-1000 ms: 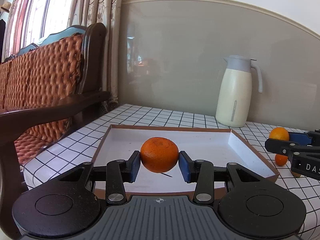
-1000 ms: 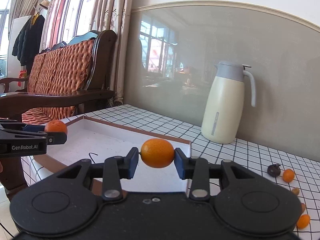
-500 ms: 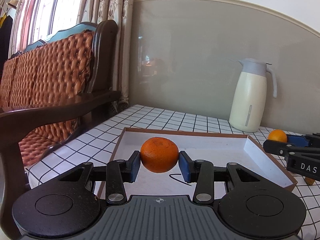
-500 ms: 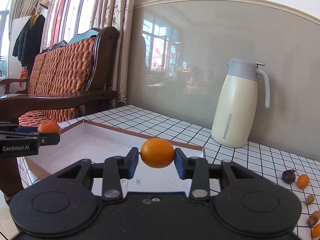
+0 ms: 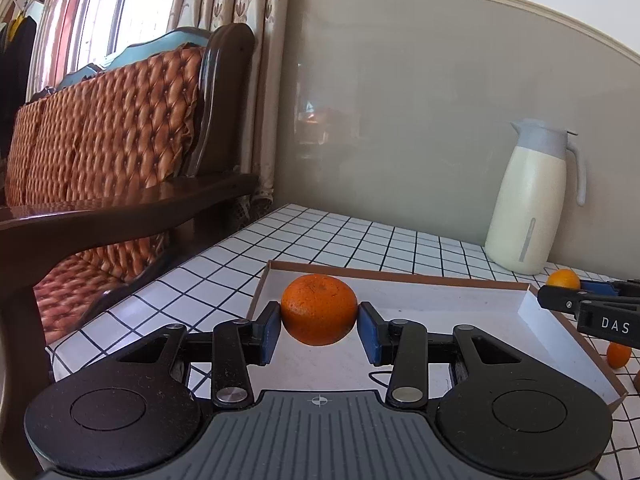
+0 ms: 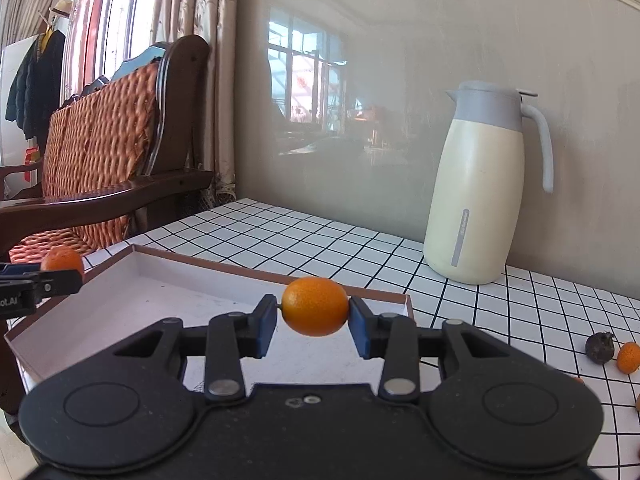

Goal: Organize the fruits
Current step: 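Open the left tool to drop the orange into the tray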

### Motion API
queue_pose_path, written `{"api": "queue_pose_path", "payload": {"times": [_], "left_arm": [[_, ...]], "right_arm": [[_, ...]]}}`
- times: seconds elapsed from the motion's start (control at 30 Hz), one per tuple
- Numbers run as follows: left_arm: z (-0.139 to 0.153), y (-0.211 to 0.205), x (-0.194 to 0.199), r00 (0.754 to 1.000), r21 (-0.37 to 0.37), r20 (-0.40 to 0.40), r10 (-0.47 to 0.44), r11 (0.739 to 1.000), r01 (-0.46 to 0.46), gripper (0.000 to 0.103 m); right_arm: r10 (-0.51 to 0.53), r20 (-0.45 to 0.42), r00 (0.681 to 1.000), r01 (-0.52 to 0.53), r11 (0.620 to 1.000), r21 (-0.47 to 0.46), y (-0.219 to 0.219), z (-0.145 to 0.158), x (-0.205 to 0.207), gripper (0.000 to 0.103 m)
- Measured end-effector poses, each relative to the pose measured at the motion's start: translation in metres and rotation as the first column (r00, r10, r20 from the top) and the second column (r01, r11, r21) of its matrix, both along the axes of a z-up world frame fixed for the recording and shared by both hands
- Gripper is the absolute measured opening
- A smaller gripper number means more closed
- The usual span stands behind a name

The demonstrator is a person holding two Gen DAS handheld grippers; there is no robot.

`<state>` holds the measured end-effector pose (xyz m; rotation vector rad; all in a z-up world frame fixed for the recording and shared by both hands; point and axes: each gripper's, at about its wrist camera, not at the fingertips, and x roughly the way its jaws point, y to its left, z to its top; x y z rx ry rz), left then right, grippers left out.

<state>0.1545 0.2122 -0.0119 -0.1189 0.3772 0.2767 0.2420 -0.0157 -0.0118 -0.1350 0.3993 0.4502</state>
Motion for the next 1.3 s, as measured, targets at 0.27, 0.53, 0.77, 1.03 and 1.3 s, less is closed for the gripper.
{"api": "queue_pose_path", "payload": {"times": [0.27, 0.53, 0.77, 1.03, 1.3], "left_arm": [[-0.004, 0.014, 0.016, 0.999, 0.004, -0.023, 0.036, 0.999, -0.036, 0.042], [0.002, 0.009, 0.003, 0.993, 0.047, 0.082, 0.086, 0.995, -0.090, 0.103], [0.007, 0.004, 0.000, 0.989, 0.003, 0.098, 0.114, 0.993, -0.114, 0.103], [0.011, -0.015, -0.008, 0.966, 0.002, 0.159, 0.206, 0.978, -0.209, 0.103], [0.019, -0.039, -0.022, 0.965, -0.012, 0.218, 0.147, 0.989, -0.148, 0.103]], "right_arm": [[-0.011, -0.048, 0.999, 0.011, 1.000, 0.008, 0.000, 0.000, 0.026, 0.030], [-0.102, 0.050, 0.994, 0.100, 0.994, 0.038, -0.017, 0.002, 0.026, 0.097], [-0.143, 0.082, 0.986, 0.141, 0.990, 0.030, -0.029, -0.001, 0.017, 0.097], [-0.144, 0.067, 0.987, 0.140, 0.988, 0.069, -0.040, 0.005, 0.007, 0.097], [-0.109, 0.069, 0.992, 0.107, 0.993, 0.042, -0.052, 0.013, -0.009, 0.097]]}}
